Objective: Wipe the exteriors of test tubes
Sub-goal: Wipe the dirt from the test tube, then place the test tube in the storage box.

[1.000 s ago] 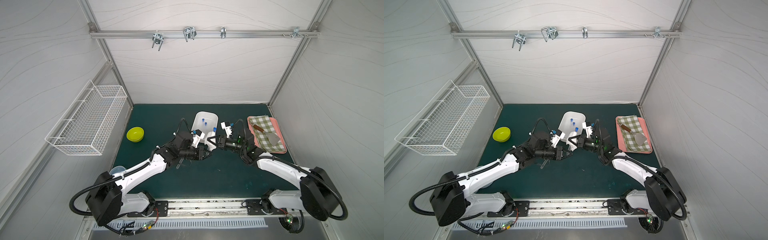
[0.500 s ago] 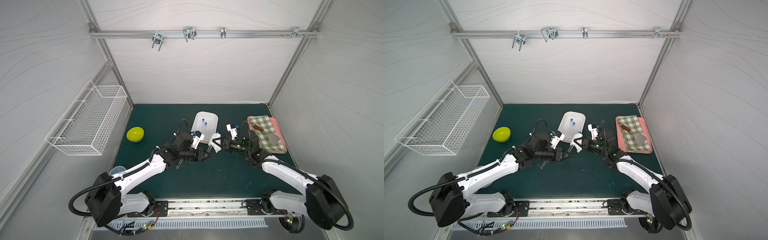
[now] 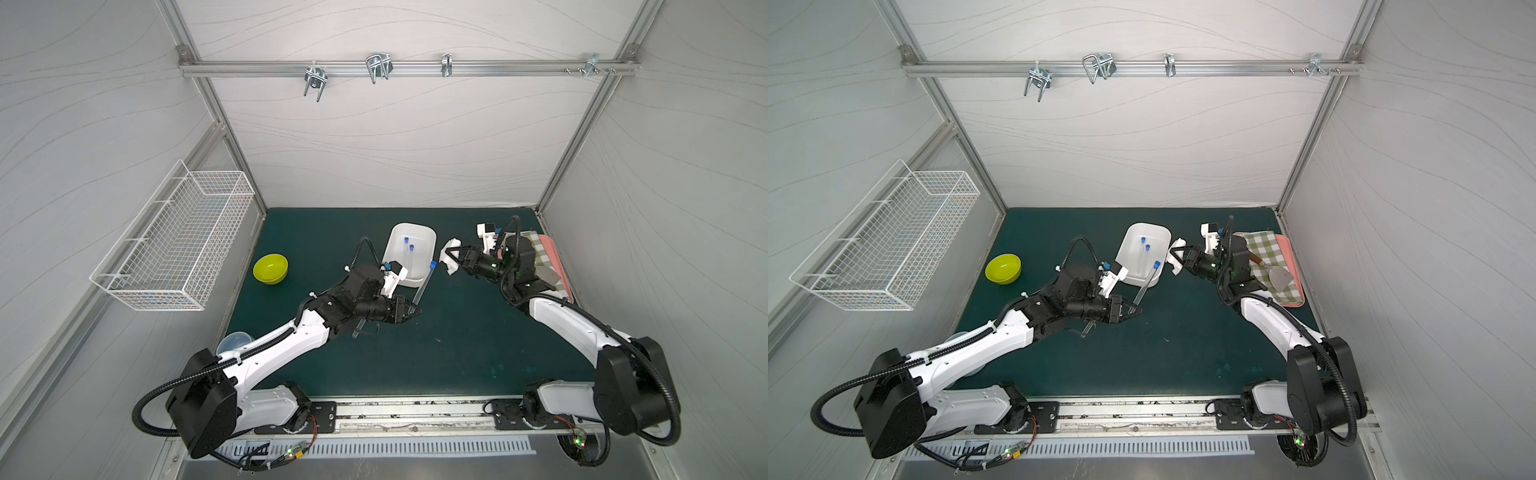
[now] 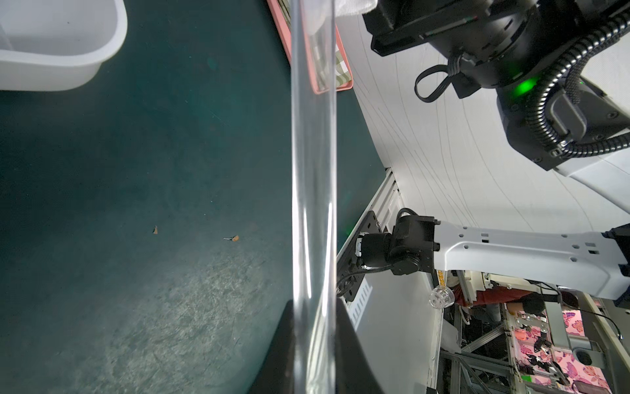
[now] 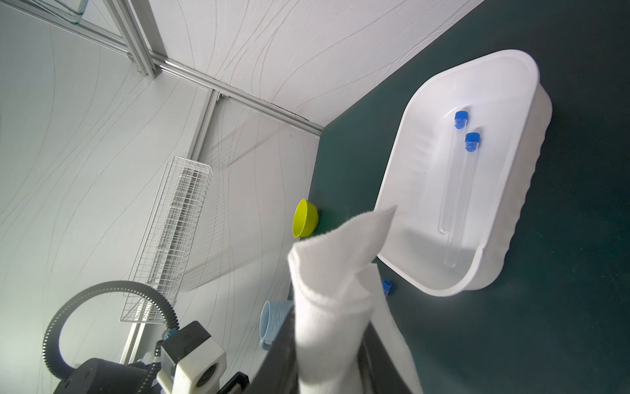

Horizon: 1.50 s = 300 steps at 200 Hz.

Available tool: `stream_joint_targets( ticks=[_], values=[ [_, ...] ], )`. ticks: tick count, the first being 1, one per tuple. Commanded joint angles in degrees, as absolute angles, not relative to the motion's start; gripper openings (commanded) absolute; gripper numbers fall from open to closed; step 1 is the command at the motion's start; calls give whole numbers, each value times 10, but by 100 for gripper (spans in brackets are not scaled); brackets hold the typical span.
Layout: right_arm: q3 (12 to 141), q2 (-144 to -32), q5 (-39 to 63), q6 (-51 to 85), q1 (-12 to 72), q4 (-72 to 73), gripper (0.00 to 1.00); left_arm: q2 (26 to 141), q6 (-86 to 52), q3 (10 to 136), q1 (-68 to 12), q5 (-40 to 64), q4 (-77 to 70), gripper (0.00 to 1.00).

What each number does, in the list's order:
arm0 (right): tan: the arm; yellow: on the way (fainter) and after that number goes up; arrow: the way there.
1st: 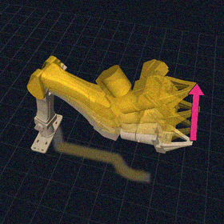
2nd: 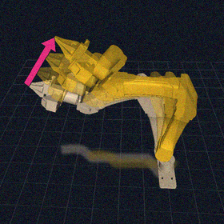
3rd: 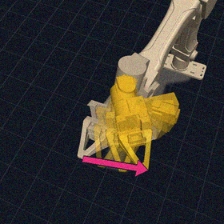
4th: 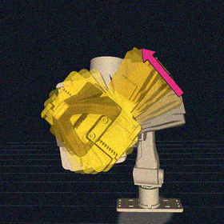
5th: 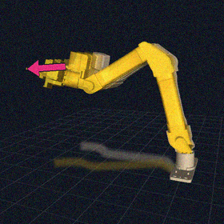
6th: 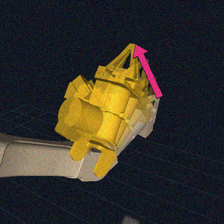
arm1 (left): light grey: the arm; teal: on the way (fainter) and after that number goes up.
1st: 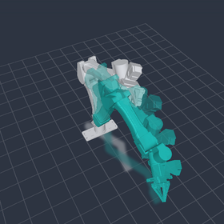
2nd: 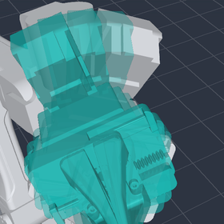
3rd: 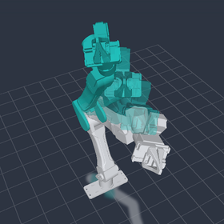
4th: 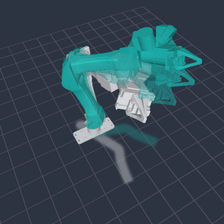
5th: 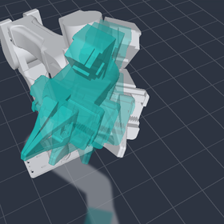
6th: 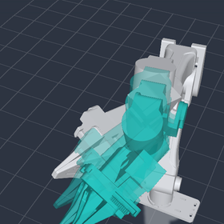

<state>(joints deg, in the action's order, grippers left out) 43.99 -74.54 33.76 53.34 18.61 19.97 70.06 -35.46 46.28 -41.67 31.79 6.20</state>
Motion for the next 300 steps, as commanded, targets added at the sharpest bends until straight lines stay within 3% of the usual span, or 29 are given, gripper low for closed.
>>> stream_joint_targets(
  ticks=[1,103,179,219,300],
  values=[
    [427,-716,350,528,184,185,27,691,-342,473,-417,318,59,10],
    [278,-597,323,507,189,64,27,702,-316,498,-380,302,72,10],
    [244,-657,311,496,192,83,27,772,-254,552,-323,309,109,11],
    [247,-669,311,503,210,92,27,848,-194,611,-300,283,166,12],
    [252,-635,315,534,228,97,24,1078,-114,845,-272,248,250,12]
  ],
)
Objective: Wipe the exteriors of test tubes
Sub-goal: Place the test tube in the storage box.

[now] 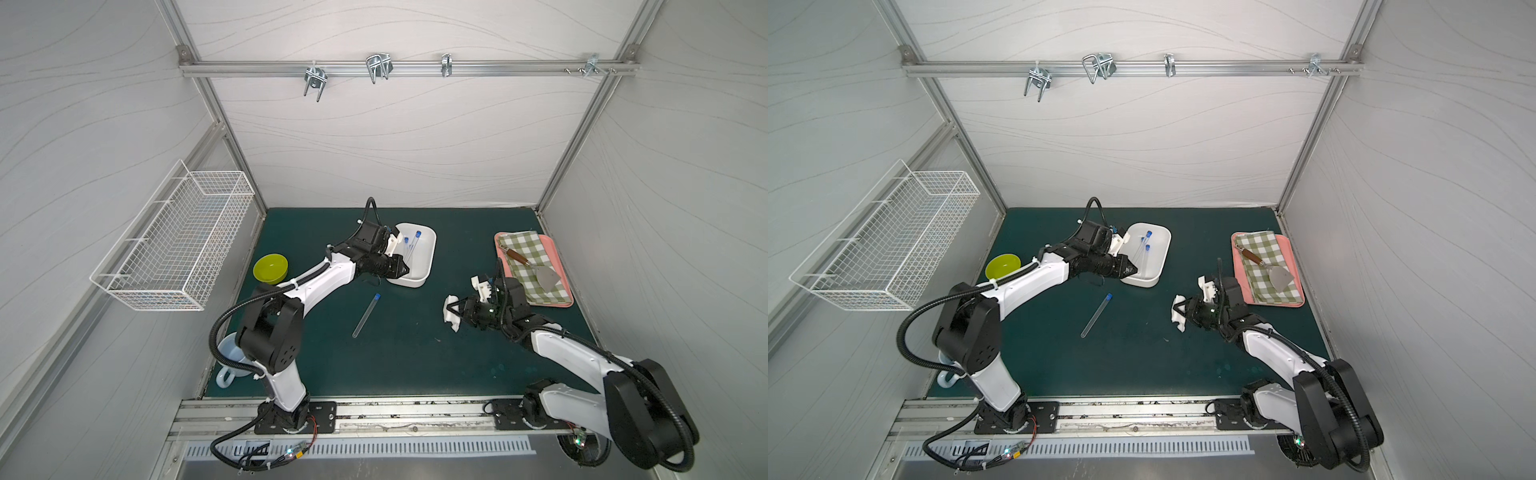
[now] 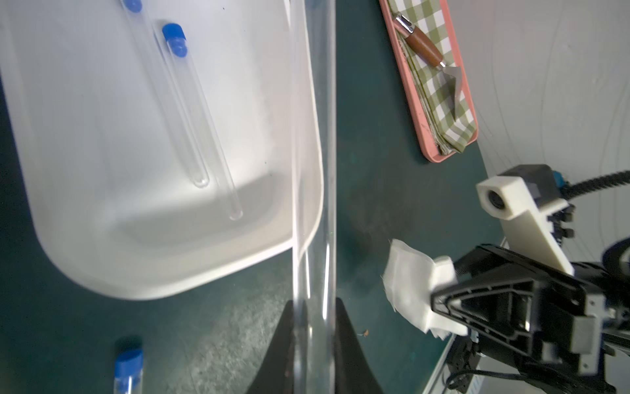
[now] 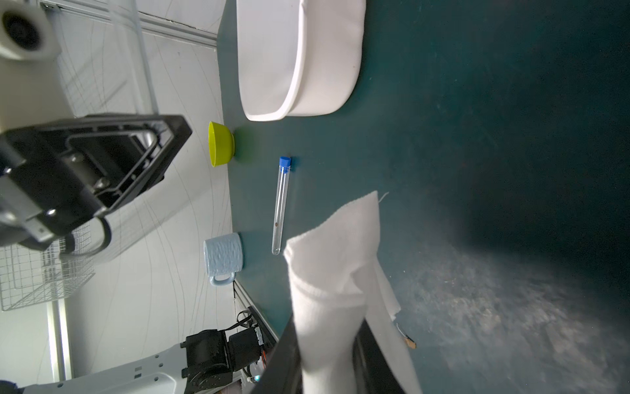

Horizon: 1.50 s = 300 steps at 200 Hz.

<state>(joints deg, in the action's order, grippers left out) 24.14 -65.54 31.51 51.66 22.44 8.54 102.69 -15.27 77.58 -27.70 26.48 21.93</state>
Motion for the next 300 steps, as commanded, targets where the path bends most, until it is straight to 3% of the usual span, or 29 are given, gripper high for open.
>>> stream_joint_targets(
  ticks=[1,84,132,159,206,256,300],
  values=[
    [252,-635,315,535,228,97,24,1081,-114,848,-272,247,251,12],
    [252,-584,314,545,229,65,23,1255,-94,1035,-271,200,344,15],
    [259,-583,313,544,229,59,23,1269,-125,1028,-272,217,333,15],
    [264,-589,317,544,229,61,23,1266,-142,1004,-277,222,314,28],
    [263,-582,317,542,229,55,23,1262,-154,996,-277,229,302,34],
    [264,-578,315,542,229,52,23,1188,-144,969,-277,204,290,34],
    [276,-583,322,541,229,53,23,986,-132,782,-273,130,250,39]
  ],
)
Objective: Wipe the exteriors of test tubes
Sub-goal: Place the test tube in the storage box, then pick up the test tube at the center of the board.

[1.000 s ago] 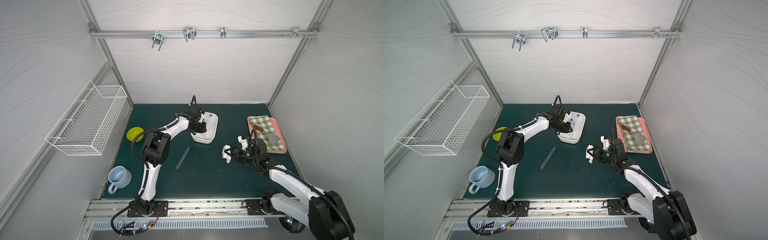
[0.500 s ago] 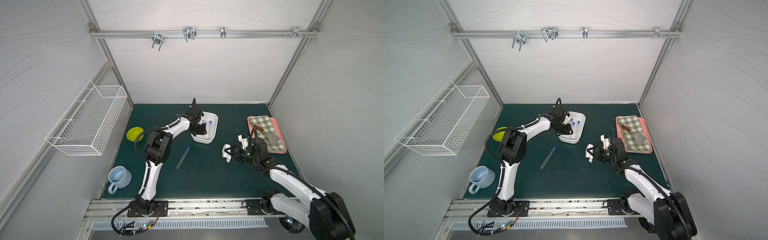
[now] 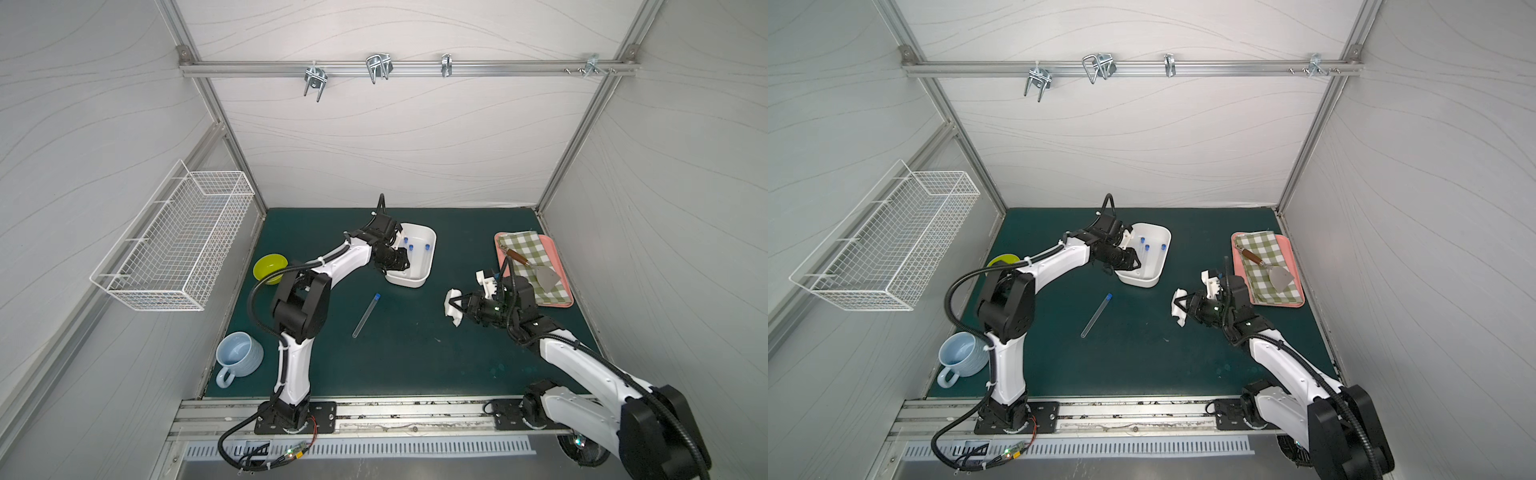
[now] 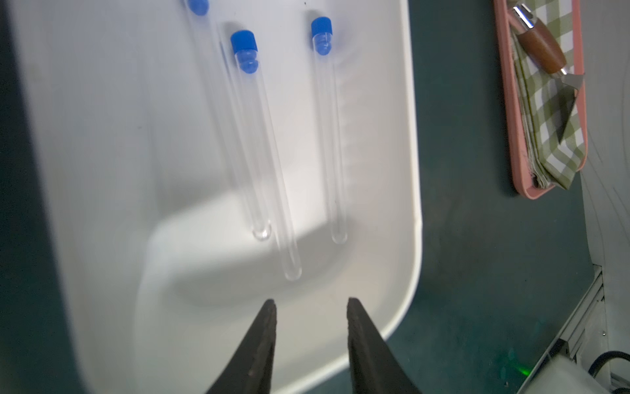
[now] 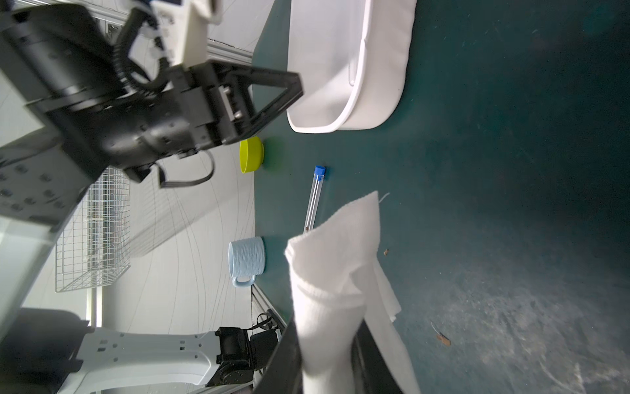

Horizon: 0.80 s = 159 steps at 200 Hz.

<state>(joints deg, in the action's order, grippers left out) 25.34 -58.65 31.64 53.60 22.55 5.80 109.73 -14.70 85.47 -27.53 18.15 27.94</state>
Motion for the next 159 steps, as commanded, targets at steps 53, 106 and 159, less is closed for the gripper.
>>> stream_joint_targets(
  ticks=[53,106,159],
  values=[
    [293,-598,335,540,229,66,23,831,-125,589,-270,83,302,43],
    [290,-603,343,541,230,74,23,777,-171,486,-270,69,315,44],
    [280,-595,340,545,229,77,23,751,-202,427,-296,14,335,44]
  ],
)
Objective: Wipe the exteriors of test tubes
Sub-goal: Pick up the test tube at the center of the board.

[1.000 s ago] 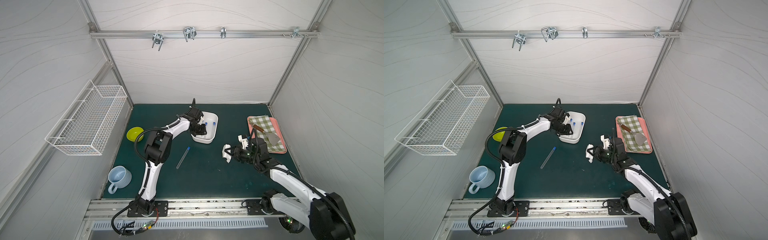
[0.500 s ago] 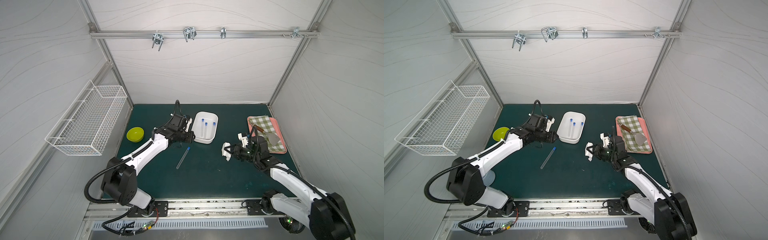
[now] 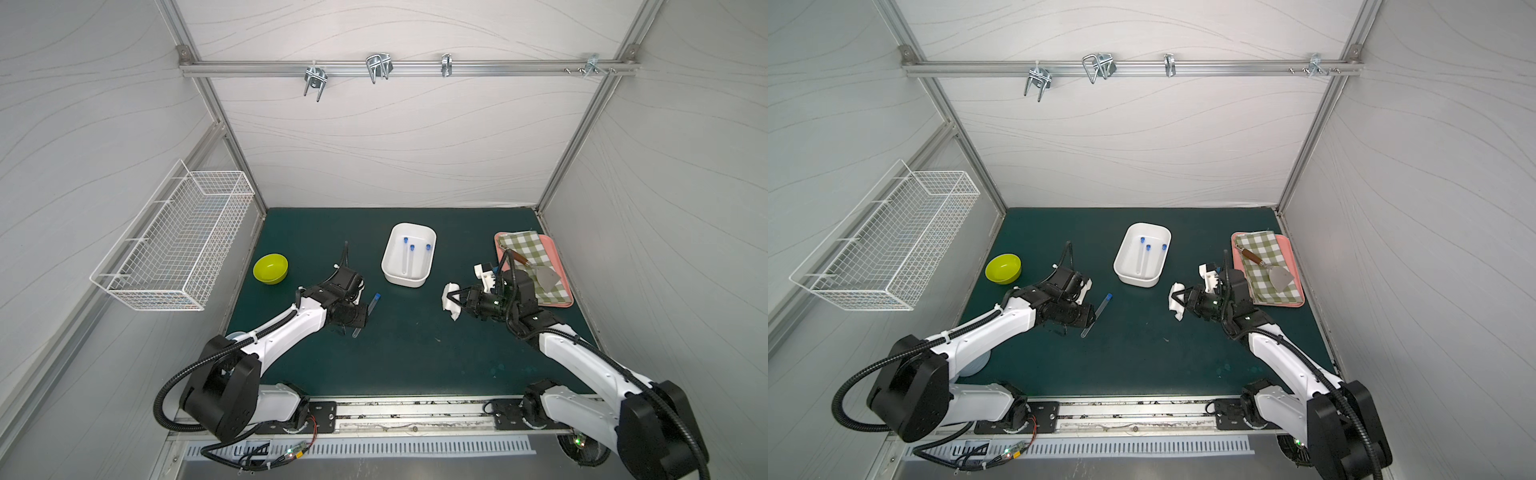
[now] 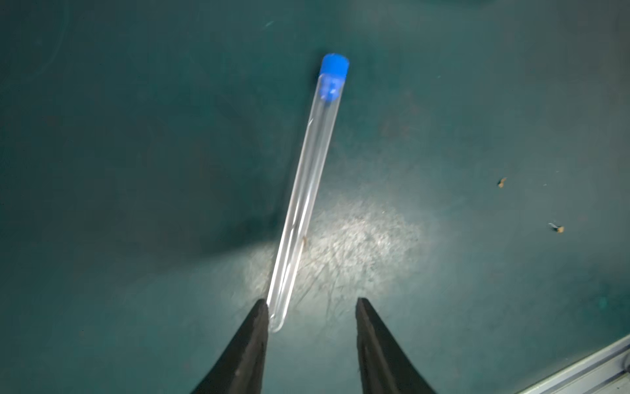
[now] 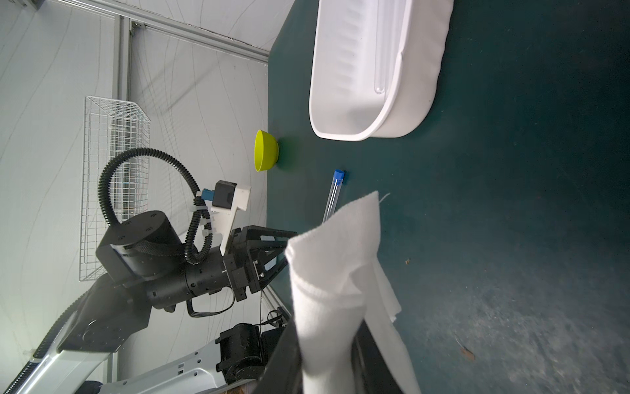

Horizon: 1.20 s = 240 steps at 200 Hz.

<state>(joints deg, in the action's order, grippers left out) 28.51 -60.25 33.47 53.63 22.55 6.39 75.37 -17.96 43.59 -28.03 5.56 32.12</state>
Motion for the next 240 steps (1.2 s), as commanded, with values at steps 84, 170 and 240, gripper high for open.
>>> stream_joint_targets(
  ticks=[84,170,240],
  values=[
    [278,-580,338,544,229,69,23,851,-219,462,-347,-37,361,41],
    [273,-569,335,543,229,62,23,886,-223,464,-354,-25,348,32],
    [270,-553,328,543,228,51,23,909,-223,454,-360,-7,331,16]
  ],
)
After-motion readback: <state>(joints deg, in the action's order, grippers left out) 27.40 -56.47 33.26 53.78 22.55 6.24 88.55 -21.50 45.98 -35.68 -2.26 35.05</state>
